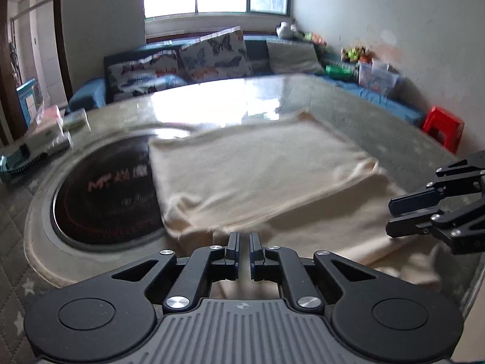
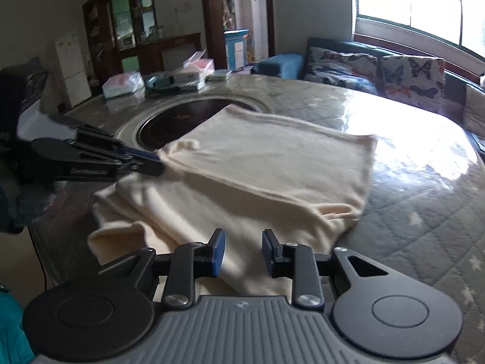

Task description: Fold clothes

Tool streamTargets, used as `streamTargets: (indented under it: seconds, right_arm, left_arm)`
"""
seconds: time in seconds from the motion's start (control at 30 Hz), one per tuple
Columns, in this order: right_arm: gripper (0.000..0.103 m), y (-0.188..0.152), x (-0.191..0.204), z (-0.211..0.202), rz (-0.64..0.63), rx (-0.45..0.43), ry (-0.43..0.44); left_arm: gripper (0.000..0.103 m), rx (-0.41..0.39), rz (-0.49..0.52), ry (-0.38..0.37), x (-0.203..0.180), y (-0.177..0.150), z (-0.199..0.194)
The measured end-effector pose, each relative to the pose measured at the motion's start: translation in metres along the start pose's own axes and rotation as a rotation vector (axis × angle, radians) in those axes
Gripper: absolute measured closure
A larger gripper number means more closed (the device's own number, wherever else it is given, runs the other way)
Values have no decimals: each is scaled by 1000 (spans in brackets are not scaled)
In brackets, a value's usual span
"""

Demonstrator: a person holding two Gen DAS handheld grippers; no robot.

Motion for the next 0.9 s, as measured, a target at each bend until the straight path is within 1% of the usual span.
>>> streamTargets:
  seconds: [0.13,0.27,0.4,0.5,0.57,0.67,0.7,0.73,0.77,0.8,0.83,0.9]
  right_arm:
    - [76,-5,15,2,-84,15,-3]
    - [76,10,29,1,-111,-25,33]
    - [76,15,49,16,-139,-21,91]
    - [77,12,58,24,-159,-5,109]
    - [77,13,55,15,-154,-14,103]
    - [77,15,51,3,-148,-28,95]
    - [77,16,49,-1,-145,-31,89]
    - [73,14,45,-5,-142,-31,76]
    - [71,12,40,-11,-138,-29,58]
    - [71,10,34,-16,-137,-24,41]
    - [71,7,30,-19,-139,-17,27]
    - [69,0,22,-26,-144,-2,0]
  left_arm:
    - [92,-19,43,-8,-8,-2,-15]
    - [92,-41,84,-46,-25,-3,-23]
    - [92,-10,130,-68,-40,-15,-17]
    - [92,-5,160,-64,-42,-23,-22]
    - [90,-2,157,-60,-39,-26,-29]
    - [90,0,172,-41,-33,-33,-43]
    - [87,1,181,-37,-33,-35,-48]
    - [77,0,195,-33,-34,-38,-53]
    - [71,-3,213,-30,-36,-42,-57]
    - [59,-5,232,-28,-39,-45,-61]
    - [55,-7,253,-27,-43,-47,-64]
    - [55,-9,296,-28,-51,-52,-65]
Point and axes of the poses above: each gripper's, at about its wrist camera, not at the fingertips, and z roughly the way its jaws point, x to its left, y to its top, the point moved 8 cm from there along z, roughly the way its jaws point, and after that the axes turned 6 degrees about -y, right-handed, at the moved point
